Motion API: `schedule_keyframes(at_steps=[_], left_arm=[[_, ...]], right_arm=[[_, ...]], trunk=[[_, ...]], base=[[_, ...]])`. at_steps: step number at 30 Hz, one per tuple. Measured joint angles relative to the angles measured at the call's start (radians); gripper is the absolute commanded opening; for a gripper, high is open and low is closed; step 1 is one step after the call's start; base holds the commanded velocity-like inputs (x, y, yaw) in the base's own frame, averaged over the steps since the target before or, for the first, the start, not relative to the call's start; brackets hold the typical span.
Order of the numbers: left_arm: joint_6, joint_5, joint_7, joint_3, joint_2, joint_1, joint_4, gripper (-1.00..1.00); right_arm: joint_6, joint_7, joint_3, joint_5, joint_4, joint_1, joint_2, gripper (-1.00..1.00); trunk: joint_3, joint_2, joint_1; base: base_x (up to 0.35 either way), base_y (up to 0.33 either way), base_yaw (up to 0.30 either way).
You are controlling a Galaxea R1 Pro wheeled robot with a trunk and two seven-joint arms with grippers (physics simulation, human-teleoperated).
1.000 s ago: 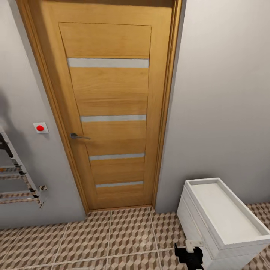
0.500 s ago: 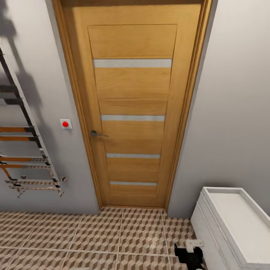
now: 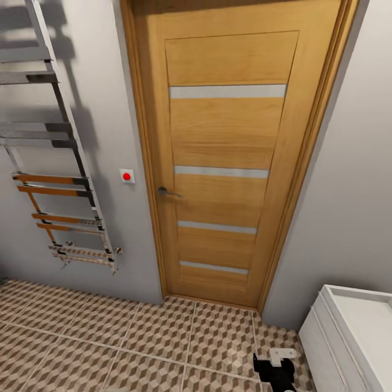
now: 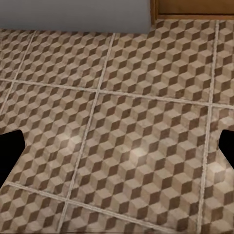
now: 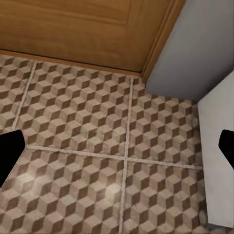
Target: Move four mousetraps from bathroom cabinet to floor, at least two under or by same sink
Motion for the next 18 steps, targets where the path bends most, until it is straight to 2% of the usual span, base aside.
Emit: schedule_keyframes(at_steps=[18], left_arm=[[0.0,0.0,0.0,0.0,-0.001,0.0,0.0,1.0]], right_arm=[[0.0,0.0,0.0,0.0,0.0,0.0,0.0,1.0]], trunk=[[0.0,0.0,0.0]], base=[[0.0,0.0,0.291]])
